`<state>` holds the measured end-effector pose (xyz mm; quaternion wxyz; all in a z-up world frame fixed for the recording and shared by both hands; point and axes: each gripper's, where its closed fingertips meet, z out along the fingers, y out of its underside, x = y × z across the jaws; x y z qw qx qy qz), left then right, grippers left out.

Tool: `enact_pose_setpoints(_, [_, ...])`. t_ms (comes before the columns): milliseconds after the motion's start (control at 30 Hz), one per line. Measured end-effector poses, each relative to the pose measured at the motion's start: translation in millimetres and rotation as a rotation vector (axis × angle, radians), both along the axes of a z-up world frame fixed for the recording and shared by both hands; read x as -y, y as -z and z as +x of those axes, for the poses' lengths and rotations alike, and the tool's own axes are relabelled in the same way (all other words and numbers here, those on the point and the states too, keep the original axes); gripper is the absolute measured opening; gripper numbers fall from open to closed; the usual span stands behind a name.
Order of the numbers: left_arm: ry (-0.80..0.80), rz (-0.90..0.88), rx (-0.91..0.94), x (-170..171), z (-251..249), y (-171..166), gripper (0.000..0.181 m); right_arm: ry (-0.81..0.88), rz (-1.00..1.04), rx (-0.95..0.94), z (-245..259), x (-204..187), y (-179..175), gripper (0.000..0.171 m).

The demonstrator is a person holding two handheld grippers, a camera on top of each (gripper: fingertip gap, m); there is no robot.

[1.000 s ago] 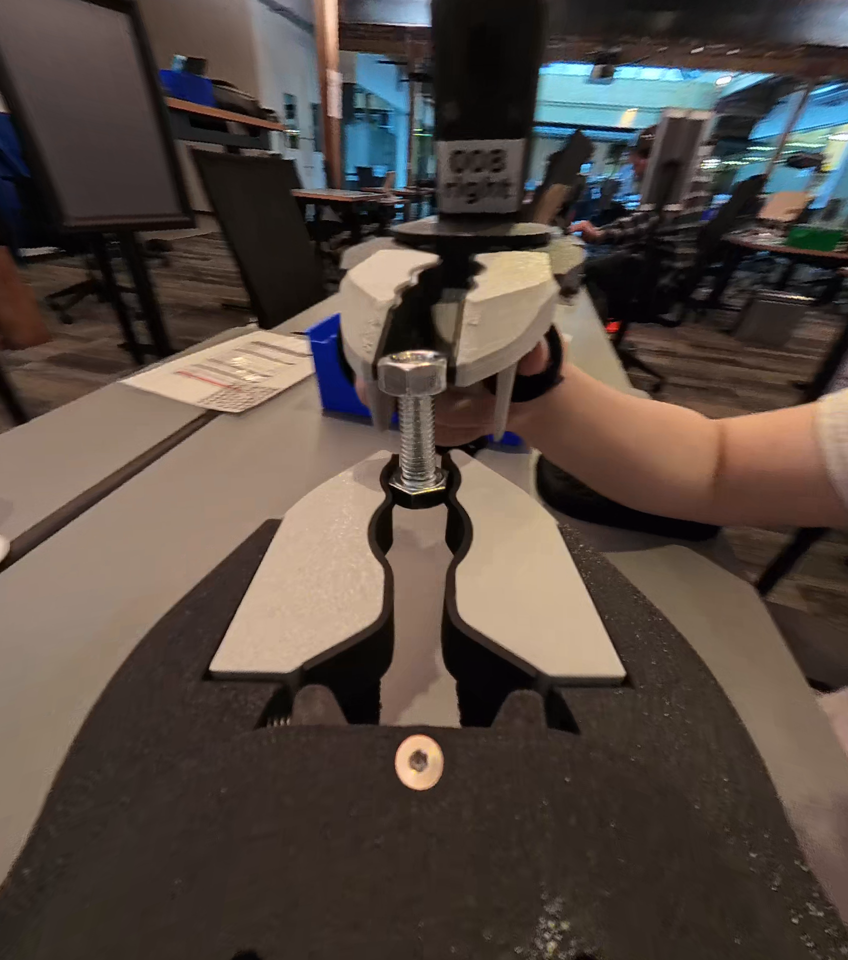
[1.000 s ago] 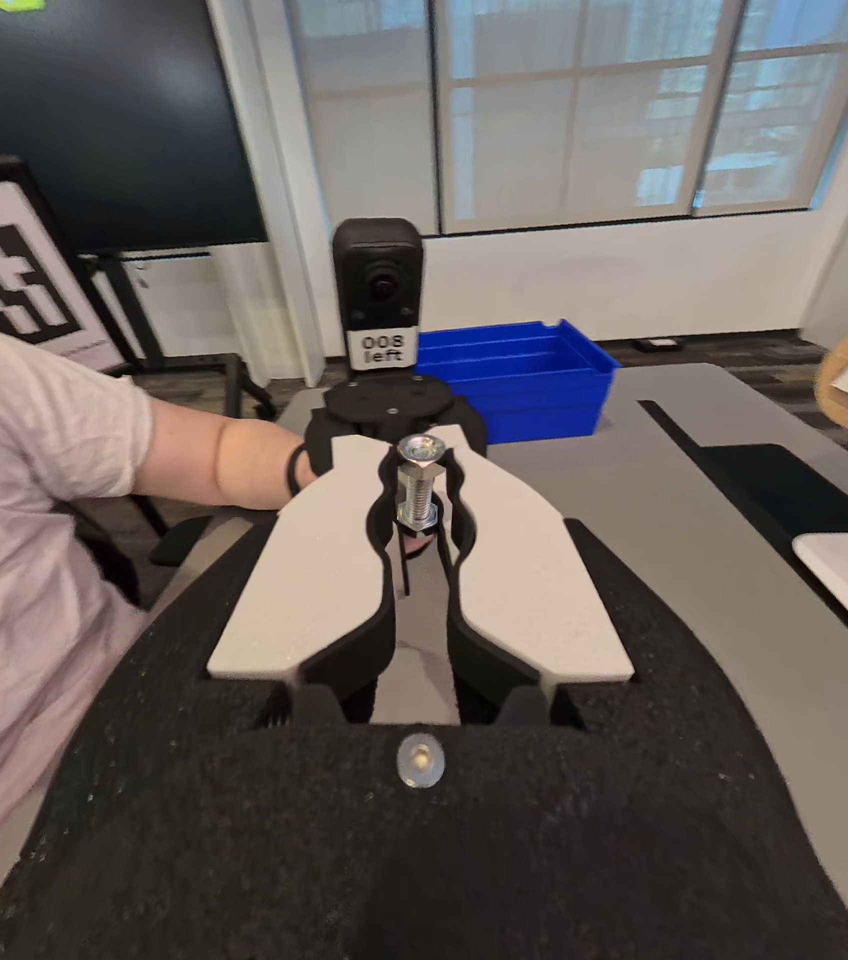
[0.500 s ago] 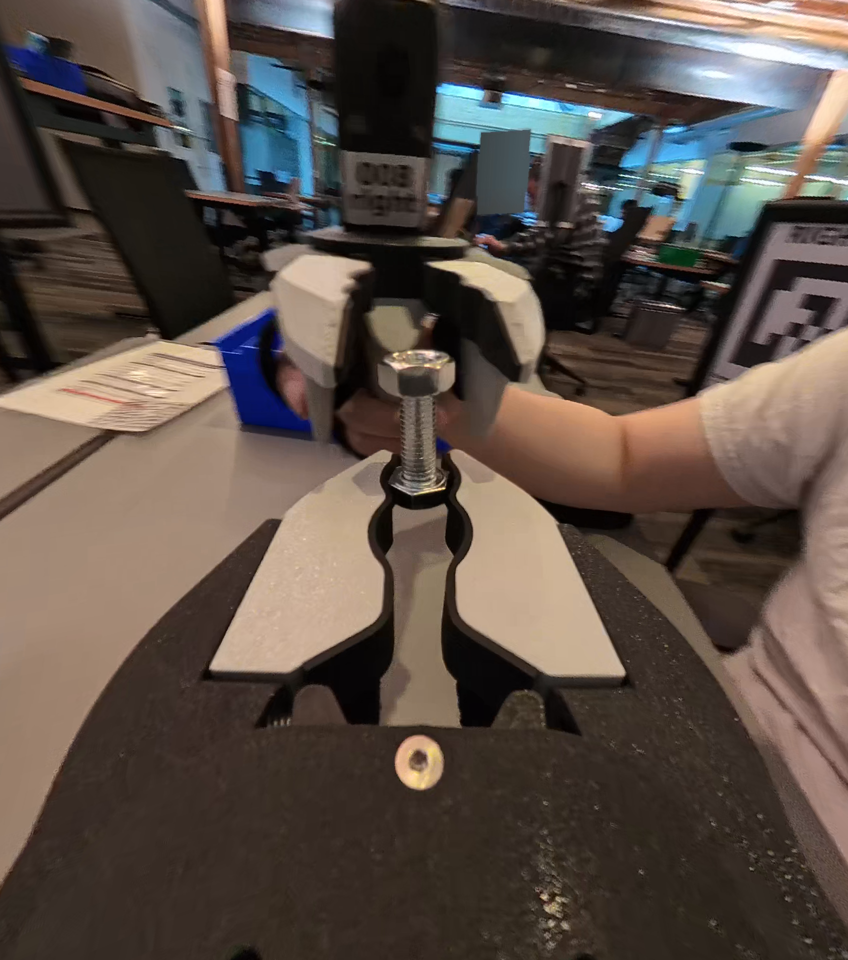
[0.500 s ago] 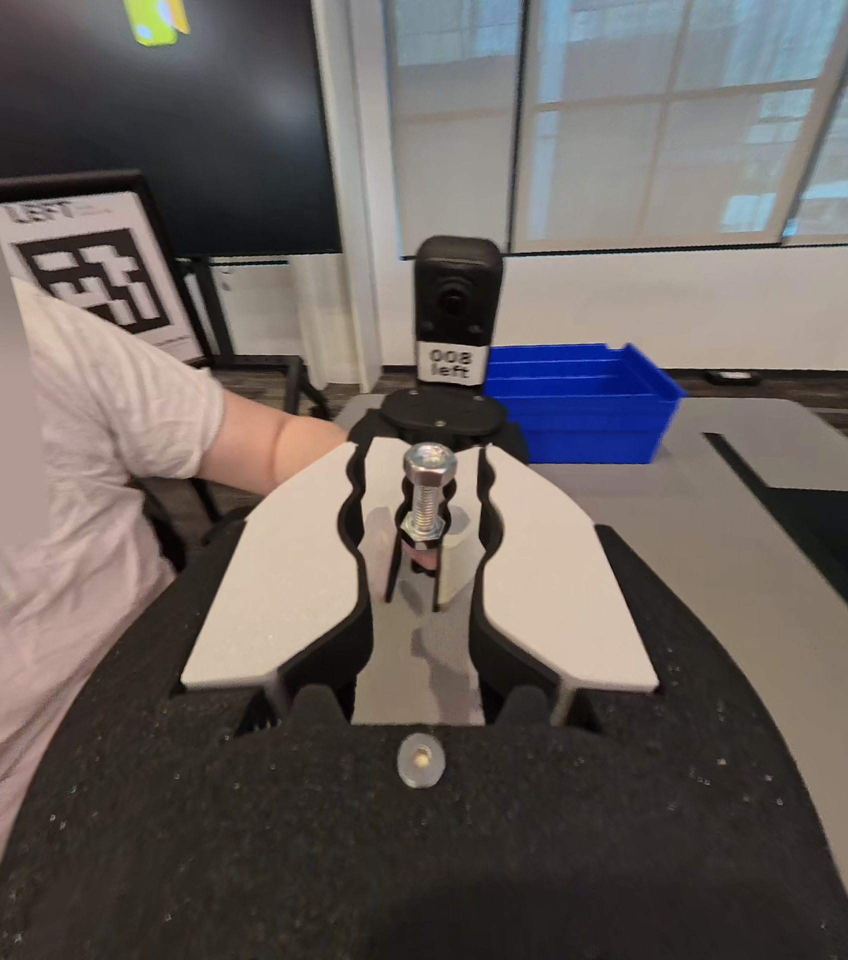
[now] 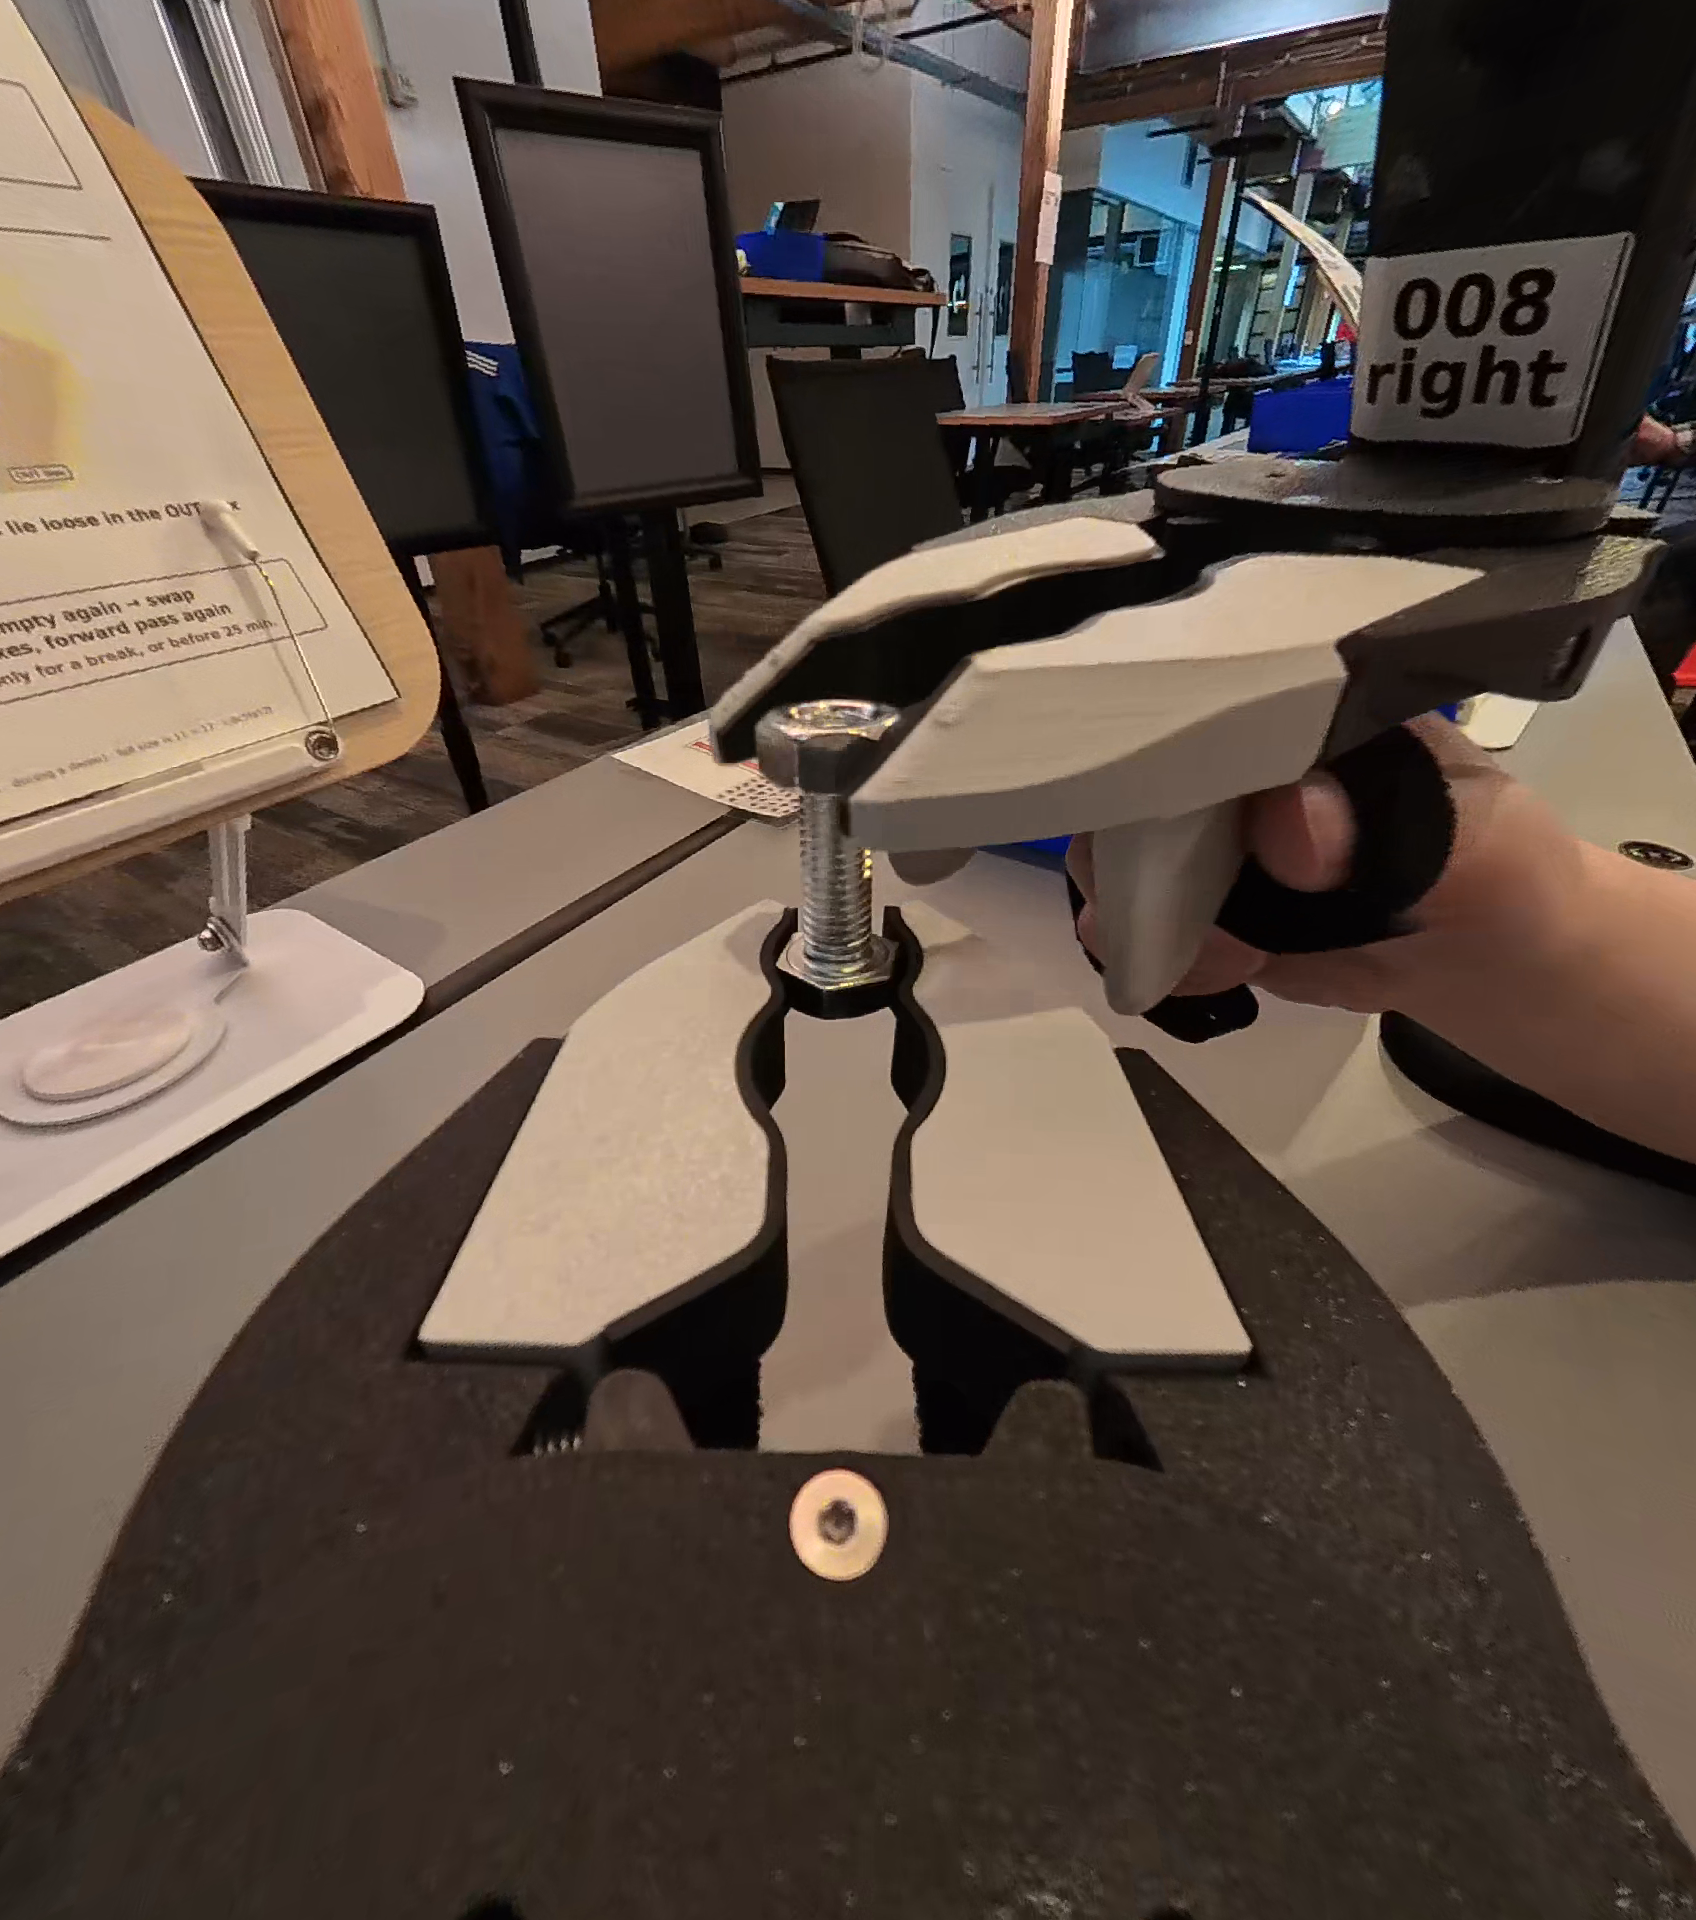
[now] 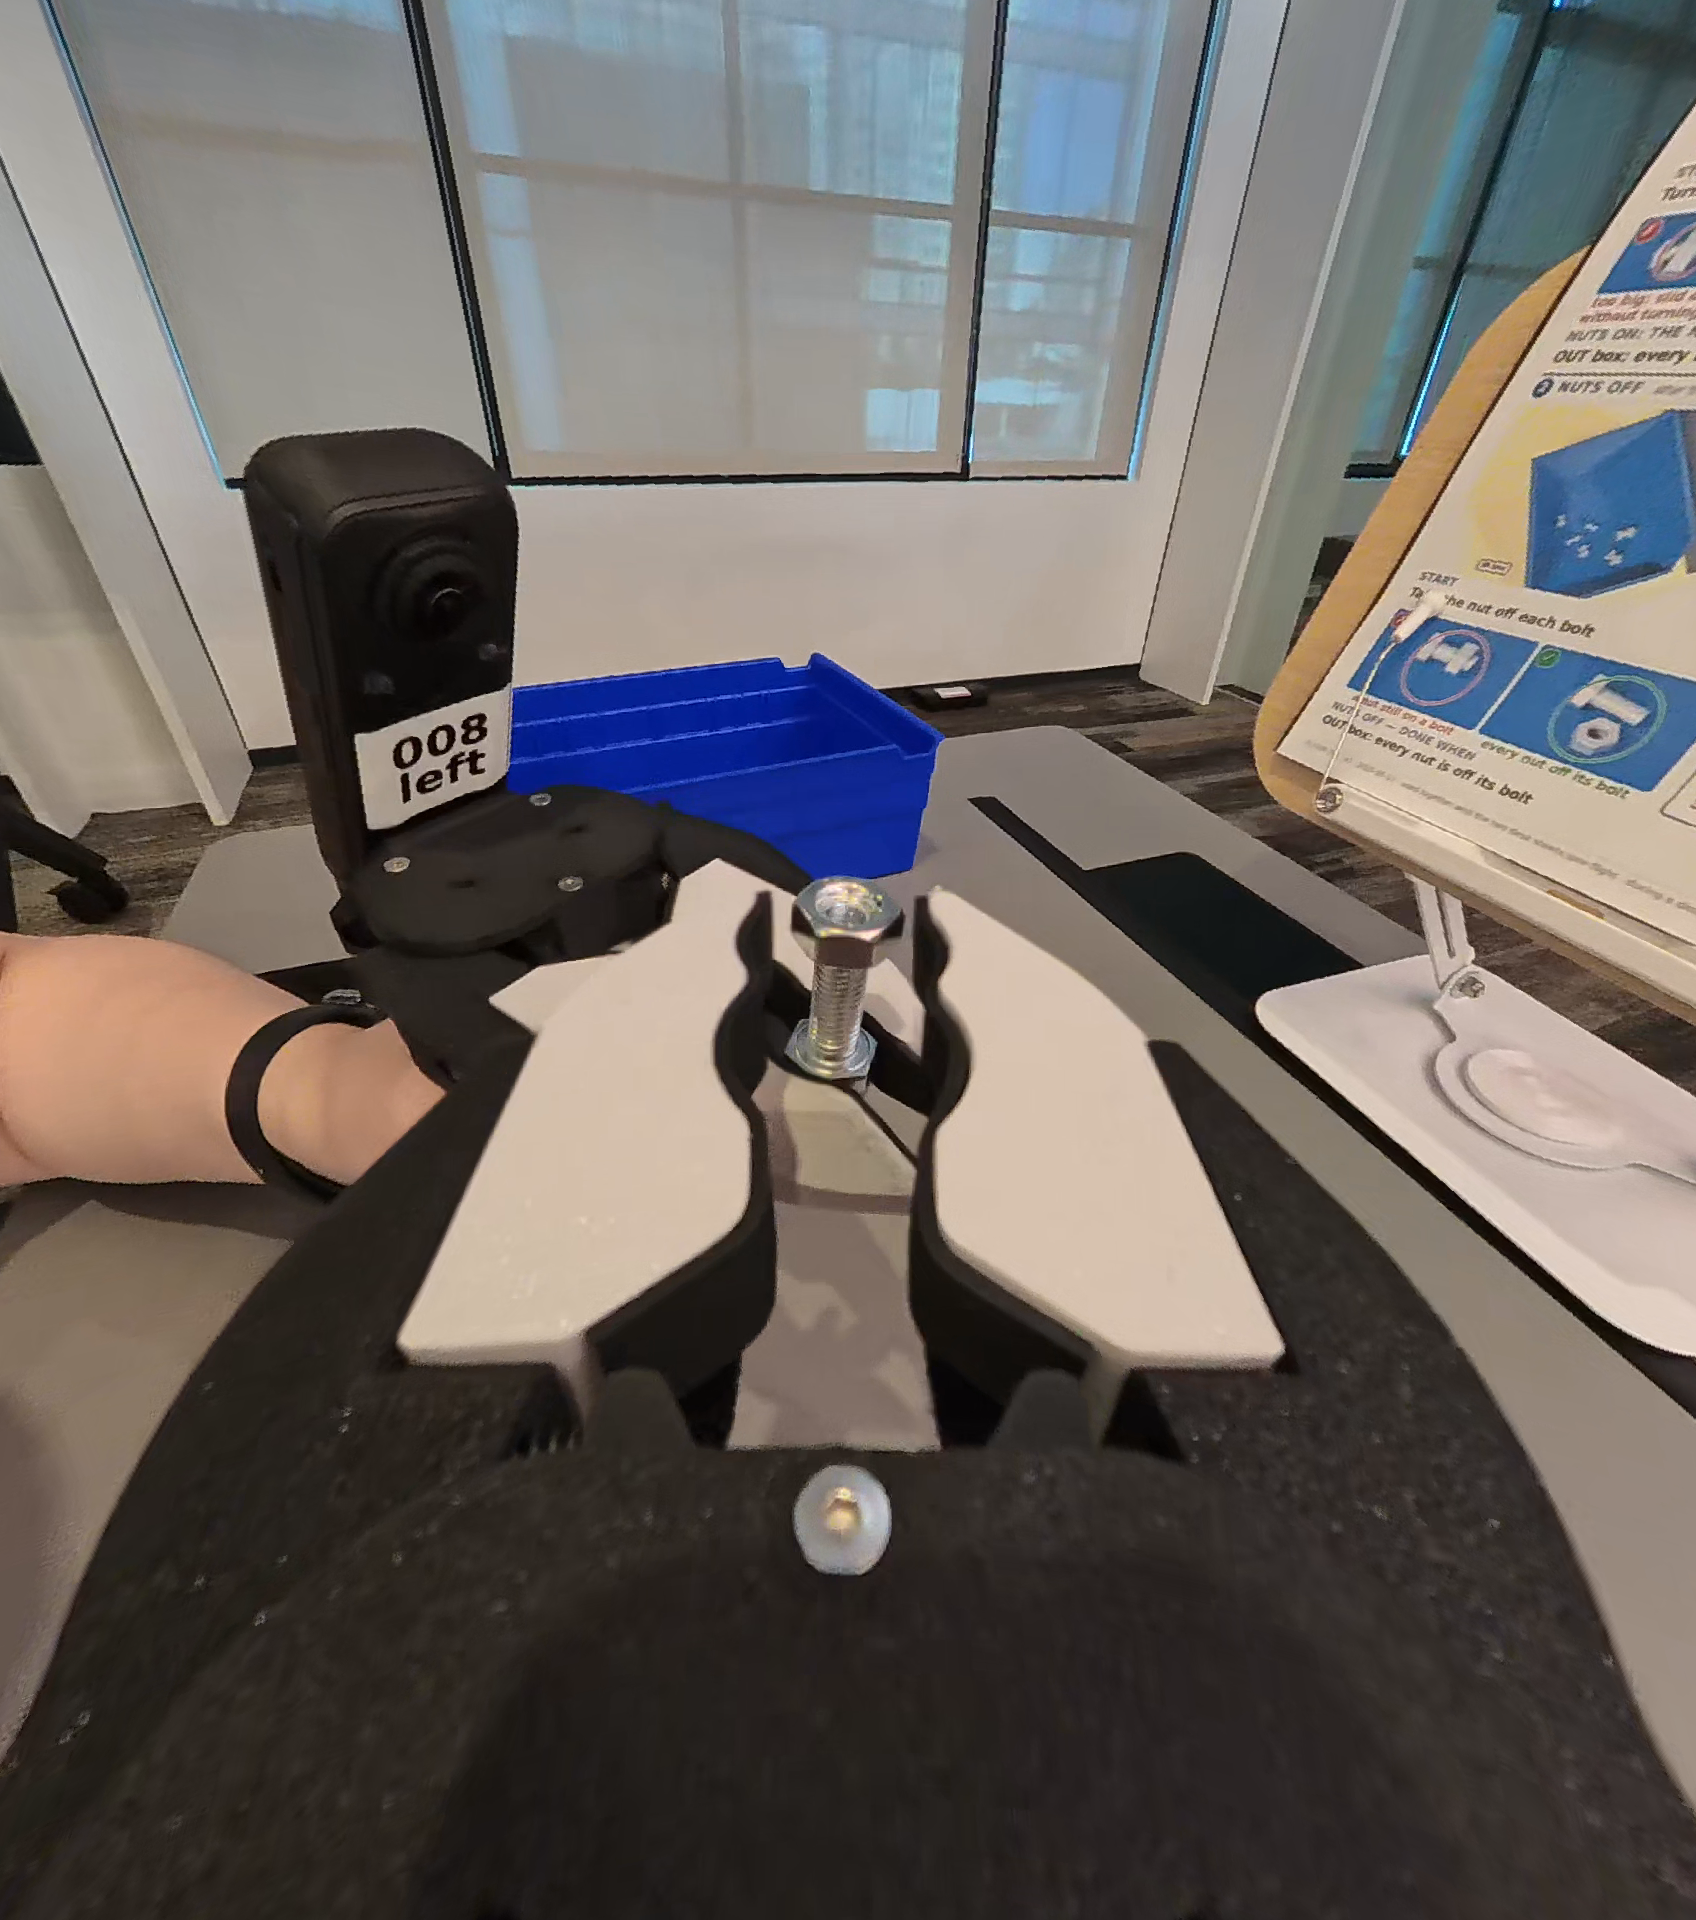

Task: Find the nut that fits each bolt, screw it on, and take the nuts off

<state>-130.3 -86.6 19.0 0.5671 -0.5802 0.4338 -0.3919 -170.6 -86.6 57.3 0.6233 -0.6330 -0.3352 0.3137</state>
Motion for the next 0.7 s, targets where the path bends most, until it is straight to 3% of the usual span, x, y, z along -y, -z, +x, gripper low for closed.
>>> enact_pose_setpoints(100, [0.019, 0.007, 0.012, 3, 1, -3, 0.015, -0.030, -0.011, -0.003, 0, 2, -1, 0.019])
enact_pose_setpoints(233, [0.159, -0.025, 0.043, 18, 4, -9, 0.015, -0.167, -0.028, -0.008, 1, 14, -6, 0.019])
enact_pose_setpoints(500, [0.734, -0.188, 0.058, 97, 9, -15, 0.015, -0.767, -0.112, -0.142, 9, 77, -13, 0.019])
enact_pose_setpoints(633, [0.762, -0.200, 0.065, 103, 10, -13, 0.015, -0.834, -0.137, -0.177, 8, 83, -11, 0.020])
enact_pose_setpoints(700, [0.669, -0.152, 0.037, 91, 13, -9, 0.015, -0.756, -0.118, -0.156, 7, 75, -11, 0.037])
